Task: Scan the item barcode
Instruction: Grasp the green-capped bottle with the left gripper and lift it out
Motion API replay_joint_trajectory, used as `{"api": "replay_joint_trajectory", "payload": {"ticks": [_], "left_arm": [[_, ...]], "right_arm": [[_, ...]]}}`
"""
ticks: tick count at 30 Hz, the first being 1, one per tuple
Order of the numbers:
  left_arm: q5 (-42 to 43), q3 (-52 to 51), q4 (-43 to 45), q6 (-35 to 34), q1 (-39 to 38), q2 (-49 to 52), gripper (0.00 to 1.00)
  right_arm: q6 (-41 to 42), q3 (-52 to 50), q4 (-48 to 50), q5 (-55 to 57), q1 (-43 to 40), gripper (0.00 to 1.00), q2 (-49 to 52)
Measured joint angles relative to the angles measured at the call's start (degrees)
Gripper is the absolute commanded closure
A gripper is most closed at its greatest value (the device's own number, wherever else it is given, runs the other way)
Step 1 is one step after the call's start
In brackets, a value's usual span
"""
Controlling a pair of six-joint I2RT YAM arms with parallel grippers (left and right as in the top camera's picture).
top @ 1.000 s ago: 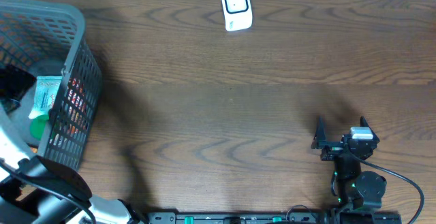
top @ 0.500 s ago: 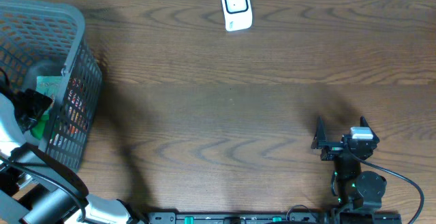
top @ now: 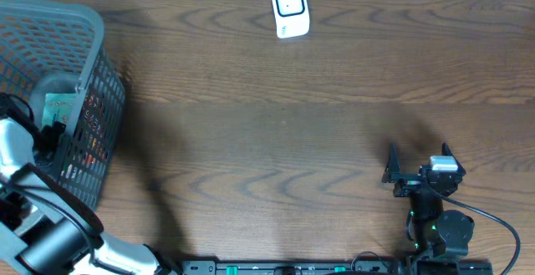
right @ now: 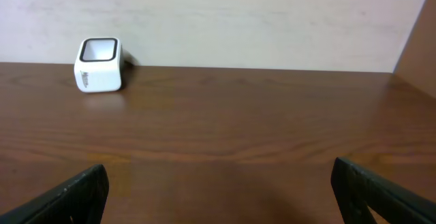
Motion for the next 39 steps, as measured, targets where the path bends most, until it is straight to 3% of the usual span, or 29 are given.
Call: {"api": "replay_joint_trajectory", "payload": {"ticks": [3, 7, 12, 20, 30, 39], "left_arm": [[0.8, 0.2, -0.5, 0.0, 0.0, 2.4, 0.02], [0.8, 0.4, 0.2, 0.0, -0.1, 2.3, 0.18], [0.6, 0.6, 0.1, 0.1, -0.1, 2.3, 0.28], [0.5, 1.9, -1.9, 0.2, -0.1, 1.3, 0.29], [2.6, 8.0, -3.5, -0.3, -0.1, -17.4, 0.29], [23.5, 8.8, 2.0, -9.9, -1.1, -36.3, 0.28]], "right_arm": [[0.0, 0.0, 0.0, 0.0, 0.0, 0.01, 0.0], [0.0, 0.0, 0.0, 0.0, 0.0, 0.01, 0.0], [0.0, 0.0, 0.0, 0.0, 0.0, 0.01, 0.0], [0.0, 0.0, 0.0, 0.0, 0.0, 0.01, 0.0], [0.0, 0.0, 0.0, 0.0, 0.0, 0.01, 0.0], [0.0, 0.0, 0.0, 0.0, 0.0, 0.01, 0.0]]}}
